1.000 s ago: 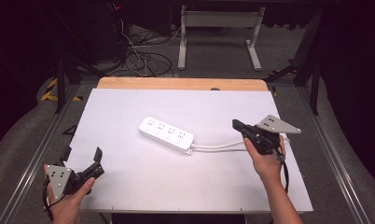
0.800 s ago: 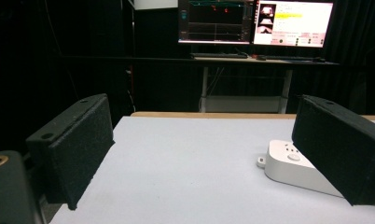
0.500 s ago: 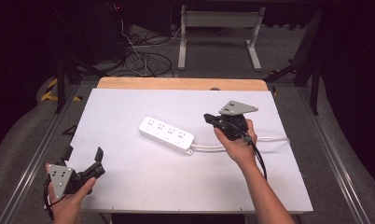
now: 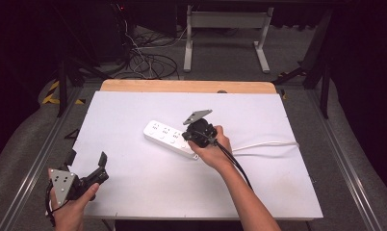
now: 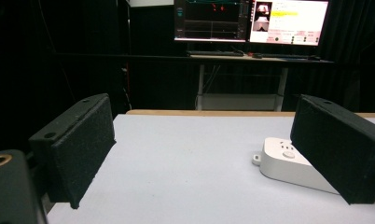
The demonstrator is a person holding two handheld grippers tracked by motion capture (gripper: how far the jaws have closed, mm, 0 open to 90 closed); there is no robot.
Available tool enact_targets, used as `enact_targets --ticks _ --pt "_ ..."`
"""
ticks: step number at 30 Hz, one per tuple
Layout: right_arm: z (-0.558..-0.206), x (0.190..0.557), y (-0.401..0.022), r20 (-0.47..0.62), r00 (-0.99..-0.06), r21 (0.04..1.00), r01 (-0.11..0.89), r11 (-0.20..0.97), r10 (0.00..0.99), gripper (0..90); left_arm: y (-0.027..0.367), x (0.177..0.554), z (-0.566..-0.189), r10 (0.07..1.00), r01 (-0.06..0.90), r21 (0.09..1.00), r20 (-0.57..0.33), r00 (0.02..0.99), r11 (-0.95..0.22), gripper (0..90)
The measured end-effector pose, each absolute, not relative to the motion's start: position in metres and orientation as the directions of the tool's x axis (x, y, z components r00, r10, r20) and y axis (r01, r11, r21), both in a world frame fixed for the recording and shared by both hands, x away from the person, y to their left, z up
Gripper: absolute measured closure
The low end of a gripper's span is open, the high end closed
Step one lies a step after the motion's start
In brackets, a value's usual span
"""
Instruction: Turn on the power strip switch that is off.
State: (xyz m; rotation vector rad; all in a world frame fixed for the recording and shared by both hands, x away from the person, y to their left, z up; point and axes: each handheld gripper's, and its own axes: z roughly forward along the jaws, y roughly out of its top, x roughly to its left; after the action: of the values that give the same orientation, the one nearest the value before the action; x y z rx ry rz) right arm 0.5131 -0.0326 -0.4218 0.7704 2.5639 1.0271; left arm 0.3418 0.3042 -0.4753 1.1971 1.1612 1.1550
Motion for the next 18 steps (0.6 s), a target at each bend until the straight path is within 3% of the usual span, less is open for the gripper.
enact_targets --ticks 10,18 --pt "-0.443 0.518 -0.019 -0.053 -0.825 0.623 0.413 0.664 0.563 90.0 0.303 0.342 -0.475 0.998 -0.022 0.999 -0.031 0.063 0.032 7.0" --pt "-0.445 0.517 -0.016 -0.056 -0.822 0.616 0.419 0.667 0.567 90.0 0.303 0.342 -0.475 0.997 -0.020 0.999 -0.038 0.061 0.039 7.0"
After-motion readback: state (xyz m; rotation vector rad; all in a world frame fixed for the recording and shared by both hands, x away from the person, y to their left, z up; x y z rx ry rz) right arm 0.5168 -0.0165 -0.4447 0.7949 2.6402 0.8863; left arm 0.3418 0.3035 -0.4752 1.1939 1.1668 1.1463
